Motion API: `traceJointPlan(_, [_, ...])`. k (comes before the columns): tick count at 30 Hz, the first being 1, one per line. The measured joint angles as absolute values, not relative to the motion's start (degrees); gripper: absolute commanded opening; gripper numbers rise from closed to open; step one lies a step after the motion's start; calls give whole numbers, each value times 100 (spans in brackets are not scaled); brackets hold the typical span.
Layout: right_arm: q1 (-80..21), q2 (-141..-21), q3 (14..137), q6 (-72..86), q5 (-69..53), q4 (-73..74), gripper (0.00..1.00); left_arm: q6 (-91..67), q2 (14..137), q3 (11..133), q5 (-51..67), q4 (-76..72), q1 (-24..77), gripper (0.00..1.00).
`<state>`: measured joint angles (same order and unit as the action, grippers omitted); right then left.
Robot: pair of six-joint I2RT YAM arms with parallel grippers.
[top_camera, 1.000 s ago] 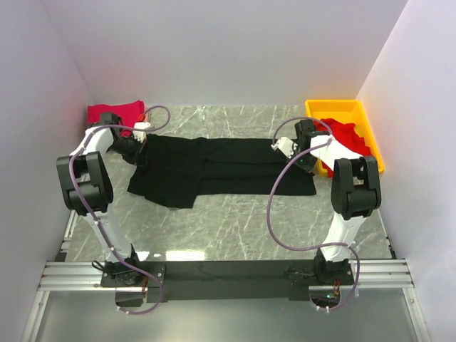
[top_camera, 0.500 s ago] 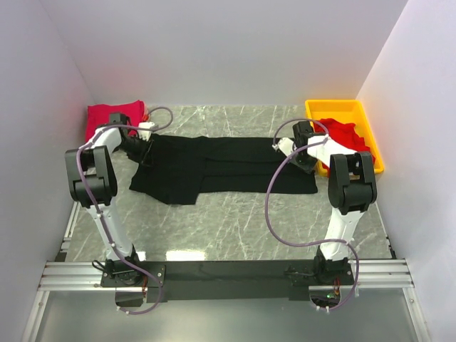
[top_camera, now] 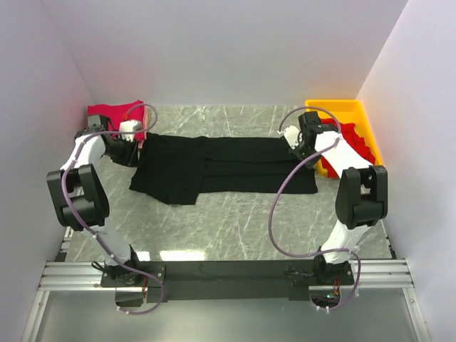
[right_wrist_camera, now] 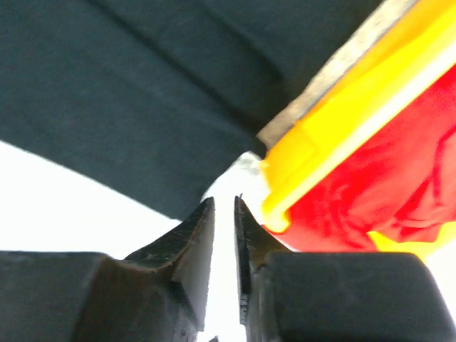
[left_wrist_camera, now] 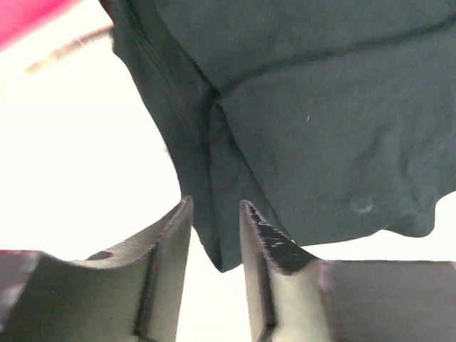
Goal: Fold and stack the t-shirts
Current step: Fold the tshirt
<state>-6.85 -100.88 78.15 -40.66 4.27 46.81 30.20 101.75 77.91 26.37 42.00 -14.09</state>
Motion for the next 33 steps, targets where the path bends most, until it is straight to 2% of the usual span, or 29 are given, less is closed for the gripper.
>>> traceJointPlan(2, [-701, -10051, 7728, -3964, 344, 4753, 17, 2987, 10130, 7570, 2609, 4152, -1422, 34])
traceJointPlan(15, [-952, -10724, 6987, -3435, 307, 4512, 16, 2936, 10359, 6497, 2359, 3887, -1424, 11])
traceJointPlan(26, [-1020, -10245, 6281, -3546, 567, 4226, 16, 3330, 9336, 5301, 2250, 3850, -1619, 6])
traceJointPlan(28, [-1020, -10057, 6090, -3594, 513, 4311, 18, 3446, 9190, 5170, 2237, 4047, -1715, 12])
traceJointPlan(29, [-1020, -9979, 6023, -3614, 482, 4364, 20, 3566, 9118, 5127, 2248, 4230, -1791, 23])
traceJointPlan(32, [-1020, -9631, 5889, -3691, 342, 4678, 29, 3979, 8879, 5122, 2394, 4742, -1964, 38])
traceJointPlan(33, [-1020, -9515, 5900, -3710, 296, 4775, 33, 4195, 8707, 5137, 2491, 4960, -2010, 46])
